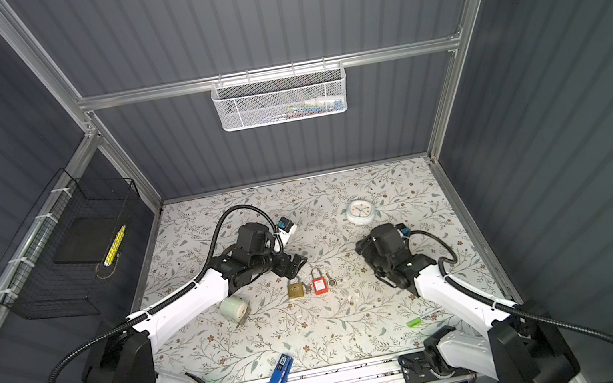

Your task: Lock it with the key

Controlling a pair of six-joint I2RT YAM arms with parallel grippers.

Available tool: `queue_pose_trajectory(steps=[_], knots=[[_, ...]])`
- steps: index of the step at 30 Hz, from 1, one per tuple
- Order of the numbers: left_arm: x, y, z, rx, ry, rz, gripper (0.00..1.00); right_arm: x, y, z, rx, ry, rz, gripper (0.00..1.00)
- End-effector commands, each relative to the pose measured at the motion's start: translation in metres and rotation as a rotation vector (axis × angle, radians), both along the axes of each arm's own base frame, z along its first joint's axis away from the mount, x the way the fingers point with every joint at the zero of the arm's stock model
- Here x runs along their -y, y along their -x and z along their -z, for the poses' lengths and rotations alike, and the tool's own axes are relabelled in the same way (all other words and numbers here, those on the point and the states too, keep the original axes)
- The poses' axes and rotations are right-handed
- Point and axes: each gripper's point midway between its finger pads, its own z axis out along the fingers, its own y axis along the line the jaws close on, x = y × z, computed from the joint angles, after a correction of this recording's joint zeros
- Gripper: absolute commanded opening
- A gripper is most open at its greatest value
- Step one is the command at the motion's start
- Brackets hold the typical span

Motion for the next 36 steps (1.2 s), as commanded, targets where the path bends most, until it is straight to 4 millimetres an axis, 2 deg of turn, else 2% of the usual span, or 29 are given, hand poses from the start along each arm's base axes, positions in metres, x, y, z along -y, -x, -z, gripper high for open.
queue_pose_trajectory(steps=[1, 3, 6, 12, 22, 28, 36], knots=[[0.002, 0.004, -0.009, 0.002, 0.025, 0.027, 0.95, 0.037, 0.019, 0.011, -0.119, 0.225, -0.124, 0.69], [0.003, 0.004, -0.01, 0.002, 0.029, 0.027, 0.95, 0.053, 0.01, 0.001, -0.093, 0.244, -0.123, 0.72], [0.003, 0.006, -0.009, -0.004, 0.031, 0.032, 0.95, 0.069, 0.007, 0.003, -0.136, 0.216, -0.112, 0.76], [0.001, 0.008, -0.009, -0.004, 0.03, 0.032, 0.95, 0.096, 0.007, 0.024, -0.263, 0.207, -0.038, 0.79], [-0.002, 0.009, -0.007, -0.004, 0.019, 0.026, 0.95, 0.123, 0.006, 0.047, -0.33, 0.203, 0.044, 0.82], [-0.002, 0.007, -0.007, -0.004, 0.019, 0.021, 0.95, 0.124, -0.004, 0.058, -0.328, 0.135, 0.024, 0.83], [-0.006, 0.008, -0.006, 0.002, 0.003, 0.011, 0.96, 0.138, -0.011, 0.066, -0.326, 0.141, 0.036, 0.83]])
